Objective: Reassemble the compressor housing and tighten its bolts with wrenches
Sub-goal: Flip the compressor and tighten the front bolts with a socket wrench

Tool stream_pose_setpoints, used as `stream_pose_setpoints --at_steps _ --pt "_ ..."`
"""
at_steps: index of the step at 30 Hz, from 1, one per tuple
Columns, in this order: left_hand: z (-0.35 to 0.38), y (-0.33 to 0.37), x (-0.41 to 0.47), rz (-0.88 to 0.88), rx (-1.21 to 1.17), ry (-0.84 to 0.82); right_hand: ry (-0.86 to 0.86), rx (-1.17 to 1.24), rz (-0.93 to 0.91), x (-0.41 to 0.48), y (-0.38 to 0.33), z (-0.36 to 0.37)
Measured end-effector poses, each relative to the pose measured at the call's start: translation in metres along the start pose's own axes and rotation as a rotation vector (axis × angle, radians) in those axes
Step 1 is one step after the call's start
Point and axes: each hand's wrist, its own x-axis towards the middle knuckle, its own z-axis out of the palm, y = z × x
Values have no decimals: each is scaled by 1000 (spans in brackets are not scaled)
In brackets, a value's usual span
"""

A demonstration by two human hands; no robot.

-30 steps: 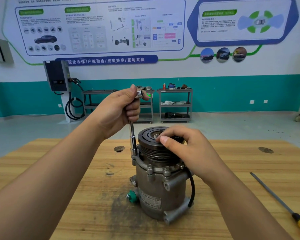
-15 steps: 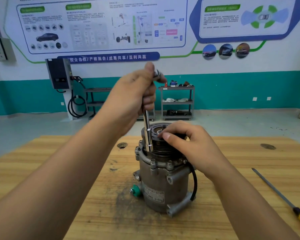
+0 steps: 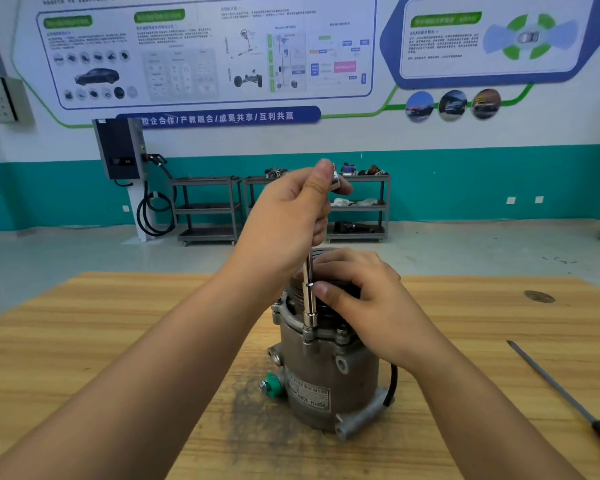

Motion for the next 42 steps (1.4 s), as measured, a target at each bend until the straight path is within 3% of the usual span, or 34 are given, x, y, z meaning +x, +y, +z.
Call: stream_pose_setpoints --at_steps 8,16,25,33,42 --pt "-2 1 -1 -6 69 -41 110 -35 -7 0 1 12" --pt "3 0 -2 -11 -7 8 24 47 -17 0 2 1" --pt "8 2 -6 -52 119 196 96 -10 -29 1 3 12" --pt "8 6 -5 -220 -268 224 101 -37 -26 1 4 13" --pt "3 -3 -12 -195 -290 289 126 50 6 1 1 13"
